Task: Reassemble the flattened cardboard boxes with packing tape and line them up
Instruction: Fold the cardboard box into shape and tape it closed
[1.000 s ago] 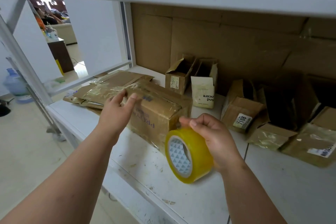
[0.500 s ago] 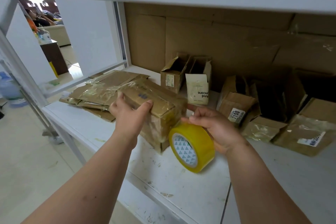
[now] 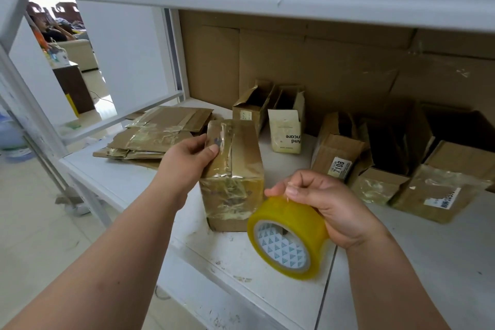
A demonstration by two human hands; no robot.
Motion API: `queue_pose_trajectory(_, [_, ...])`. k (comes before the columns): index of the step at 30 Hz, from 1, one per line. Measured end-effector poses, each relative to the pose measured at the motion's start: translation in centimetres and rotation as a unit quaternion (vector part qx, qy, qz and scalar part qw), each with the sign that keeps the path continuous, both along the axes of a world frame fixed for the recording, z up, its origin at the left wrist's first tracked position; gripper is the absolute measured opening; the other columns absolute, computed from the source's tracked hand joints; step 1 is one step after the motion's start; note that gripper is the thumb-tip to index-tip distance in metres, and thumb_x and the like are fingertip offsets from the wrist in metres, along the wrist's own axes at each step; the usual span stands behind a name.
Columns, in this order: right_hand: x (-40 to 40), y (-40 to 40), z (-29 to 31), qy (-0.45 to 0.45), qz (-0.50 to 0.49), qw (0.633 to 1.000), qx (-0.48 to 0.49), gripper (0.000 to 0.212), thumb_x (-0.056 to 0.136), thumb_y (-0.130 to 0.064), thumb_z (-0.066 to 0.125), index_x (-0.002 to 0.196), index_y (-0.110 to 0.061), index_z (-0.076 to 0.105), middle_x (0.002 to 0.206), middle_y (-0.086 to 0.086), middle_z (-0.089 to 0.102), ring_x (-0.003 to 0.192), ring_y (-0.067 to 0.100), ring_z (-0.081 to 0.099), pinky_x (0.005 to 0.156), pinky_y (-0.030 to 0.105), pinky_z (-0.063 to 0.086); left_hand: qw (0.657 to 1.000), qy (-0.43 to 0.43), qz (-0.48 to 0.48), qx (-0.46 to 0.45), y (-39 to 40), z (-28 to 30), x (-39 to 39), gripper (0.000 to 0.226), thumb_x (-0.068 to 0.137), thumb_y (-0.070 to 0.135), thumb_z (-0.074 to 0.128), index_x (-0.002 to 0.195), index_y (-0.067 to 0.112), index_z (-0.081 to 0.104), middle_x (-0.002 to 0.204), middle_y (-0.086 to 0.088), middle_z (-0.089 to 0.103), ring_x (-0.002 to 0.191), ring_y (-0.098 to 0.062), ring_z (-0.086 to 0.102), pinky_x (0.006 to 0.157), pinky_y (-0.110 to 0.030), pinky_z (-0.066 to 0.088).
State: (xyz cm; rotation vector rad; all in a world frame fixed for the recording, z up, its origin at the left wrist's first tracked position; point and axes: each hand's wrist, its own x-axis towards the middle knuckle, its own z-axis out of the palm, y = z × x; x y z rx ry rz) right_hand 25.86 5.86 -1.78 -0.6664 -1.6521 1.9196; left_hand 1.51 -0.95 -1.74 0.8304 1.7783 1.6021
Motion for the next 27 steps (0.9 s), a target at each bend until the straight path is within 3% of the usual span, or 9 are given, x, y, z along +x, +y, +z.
queue_pose_trajectory(3, [0.6, 0.0, 0.7, 0.026, 0.019, 0.999, -0.013, 0.036, 0.061, -0.030, 0.091, 0.075, -0.008, 0.065, 0.099, 0.018, 0.073, 0.111, 0.034, 0.066, 0.091, 0.044, 0.056, 1.000, 0.003, -0.005, -0.011, -0.7, -0.8, 0.6, 0.043, 0.094, 0.029, 0.067, 0.136, 0.024, 0.059, 0.114, 0.006, 0.072, 0.103, -0.012, 0.069, 0.102, -0.039, 0.050])
queue_pose_trajectory(5, [0.8, -0.4, 1.2, 0.036, 0.022, 0.999, -0.021, 0.050, 0.059, -0.033, 0.090, 0.083, 0.000, 0.061, 0.098, 0.020, 0.073, 0.112, 0.033, 0.066, 0.087, 0.039, 0.058, 0.999, 0.030, 0.014, -0.011, -1.3, -1.2, 1.0, 0.041, 0.094, 0.035, 0.064, 0.134, 0.028, 0.059, 0.118, 0.006, 0.070, 0.106, -0.012, 0.067, 0.102, -0.039, 0.049])
queue_pose_trajectory(7, [0.9, -1.0, 1.6, 0.021, 0.012, 1.000, 0.000, 0.034, 0.069, -0.024, 0.079, 0.081, 0.001, 0.060, 0.095, 0.017, 0.074, 0.112, 0.034, 0.066, 0.087, 0.040, 0.058, 0.993, 0.104, 0.050, 0.003, -2.0, -0.8, 2.0, 0.036, 0.095, 0.039, 0.062, 0.130, 0.029, 0.061, 0.123, 0.005, 0.063, 0.108, -0.011, 0.063, 0.097, -0.034, 0.049])
queue_pose_trajectory(10, [0.7, -1.8, 2.0, 0.001, -0.007, 0.999, 0.037, 0.005, 0.074, -0.015, 0.067, 0.071, -0.011, 0.066, 0.093, 0.012, 0.075, 0.110, 0.036, 0.066, 0.094, 0.046, 0.053, 0.977, 0.201, 0.037, 0.057, -3.6, 1.7, 4.6, 0.019, 0.093, 0.043, 0.062, 0.106, 0.031, 0.068, 0.112, 0.008, 0.058, 0.104, -0.010, 0.058, 0.089, -0.030, 0.047])
queue_pose_trajectory(12, [0.6, -2.2, 2.2, -0.006, -0.013, 0.999, 0.051, 0.009, 0.074, -0.017, 0.069, 0.074, -0.009, 0.066, 0.094, 0.014, 0.074, 0.105, 0.034, 0.068, 0.091, 0.045, 0.053, 0.973, 0.212, -0.051, 0.072, -4.8, 3.7, 6.3, 0.020, 0.087, 0.051, 0.066, 0.092, 0.032, 0.067, 0.101, 0.009, 0.063, 0.095, -0.009, 0.060, 0.083, -0.031, 0.048])
queue_pose_trajectory(16, [0.2, -3.1, 2.7, -0.008, -0.011, 0.997, 0.073, 0.019, 0.072, -0.030, 0.079, 0.074, -0.014, 0.070, 0.084, 0.020, 0.065, 0.079, 0.028, 0.059, 0.073, 0.037, 0.049, 0.951, 0.216, -0.221, -0.030, -5.9, 5.5, 8.8, 0.028, 0.075, 0.050, 0.077, 0.091, 0.028, 0.069, 0.089, 0.008, 0.072, 0.084, -0.008, 0.068, 0.078, -0.032, 0.058])
queue_pose_trajectory(20, [0.4, -3.6, 2.7, -0.010, -0.020, 0.996, 0.086, 0.014, 0.074, -0.028, 0.070, 0.073, -0.014, 0.072, 0.081, 0.014, 0.067, 0.078, 0.029, 0.059, 0.076, 0.043, 0.048, 0.938, 0.293, -0.178, -0.060, -5.9, 5.2, 9.8, 0.019, 0.079, 0.037, 0.080, 0.083, 0.026, 0.065, 0.084, 0.006, 0.071, 0.073, -0.003, 0.064, 0.062, -0.018, 0.053])
queue_pose_trajectory(23, [0.7, -4.0, 2.8, -0.024, -0.028, 0.995, 0.092, 0.014, 0.081, -0.024, 0.069, 0.075, -0.012, 0.073, 0.081, 0.013, 0.069, 0.076, 0.028, 0.062, 0.077, 0.046, 0.051, 0.919, 0.345, -0.167, -0.087, -6.0, 5.2, 10.5, 0.018, 0.087, 0.034, 0.073, 0.077, 0.024, 0.062, 0.080, 0.010, 0.067, 0.059, 0.003, 0.056, 0.046, -0.009, 0.039])
queue_pose_trajectory(27, [1.2, -4.1, 2.4, -0.058, -0.059, 0.991, 0.109, 0.018, 0.092, -0.017, 0.064, 0.079, -0.016, 0.076, 0.085, 0.011, 0.074, 0.080, 0.029, 0.068, 0.084, 0.050, 0.055, 0.894, 0.404, -0.158, -0.112, -5.9, 5.4, 11.4, 0.019, 0.094, 0.033, 0.063, 0.080, 0.021, 0.060, 0.086, 0.004, 0.066, 0.060, -0.006, 0.056, 0.042, -0.014, 0.041])
